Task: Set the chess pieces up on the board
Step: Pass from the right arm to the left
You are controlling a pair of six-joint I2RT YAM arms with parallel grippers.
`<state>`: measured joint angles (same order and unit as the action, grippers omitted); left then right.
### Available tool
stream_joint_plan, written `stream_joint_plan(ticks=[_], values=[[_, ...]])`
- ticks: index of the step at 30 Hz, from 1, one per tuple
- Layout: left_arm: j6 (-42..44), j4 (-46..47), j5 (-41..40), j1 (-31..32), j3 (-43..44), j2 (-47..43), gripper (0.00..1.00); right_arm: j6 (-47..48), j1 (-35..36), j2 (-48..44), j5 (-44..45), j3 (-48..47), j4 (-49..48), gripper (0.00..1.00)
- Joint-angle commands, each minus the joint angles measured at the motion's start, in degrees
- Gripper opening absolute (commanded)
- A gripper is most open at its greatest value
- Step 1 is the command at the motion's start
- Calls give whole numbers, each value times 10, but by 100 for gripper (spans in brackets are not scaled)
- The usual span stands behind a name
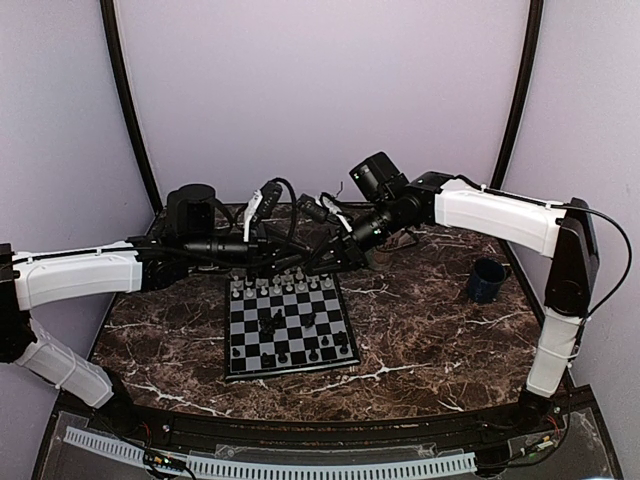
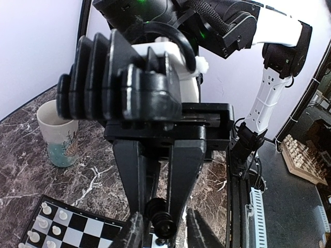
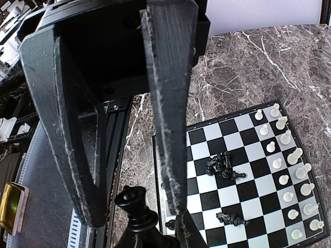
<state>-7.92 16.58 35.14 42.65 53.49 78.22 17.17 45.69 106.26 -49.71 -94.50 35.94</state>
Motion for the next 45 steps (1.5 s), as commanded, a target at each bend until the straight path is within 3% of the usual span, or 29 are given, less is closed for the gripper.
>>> stream_joint_plan(ticks=[1, 7, 14, 21, 25, 30, 40, 42, 45], values=[[-7, 2, 5, 2, 16, -3, 31, -7, -2, 2, -9, -2, -14, 16], [-12, 3, 5, 3, 18, 1, 25, -9, -2, 2, -10, -1, -15, 16], [-19, 5, 2, 4, 18, 9, 28, -10, -2, 2, -7, -1, -17, 17], [-29, 14, 5, 4, 18, 15, 23, -7, -2, 3, -2, 3, -17, 17], [-34, 25, 2, 5, 16, 13, 30, -7, -2, 3, 1, 3, -17, 17], [-36, 33, -3, 5, 14, 12, 30, -6, -2, 3, 1, 4, -17, 17], [-39, 35, 4, 5, 17, 20, 17, -4, -1, 5, 3, 3, -15, 17], [-33, 24, 1, 5, 19, 17, 17, 12, -2, 1, -6, 2, -2, 22], [-15, -17, -8, 5, 29, 12, 17, 45, -9, -23, -18, 19, 9, 39]])
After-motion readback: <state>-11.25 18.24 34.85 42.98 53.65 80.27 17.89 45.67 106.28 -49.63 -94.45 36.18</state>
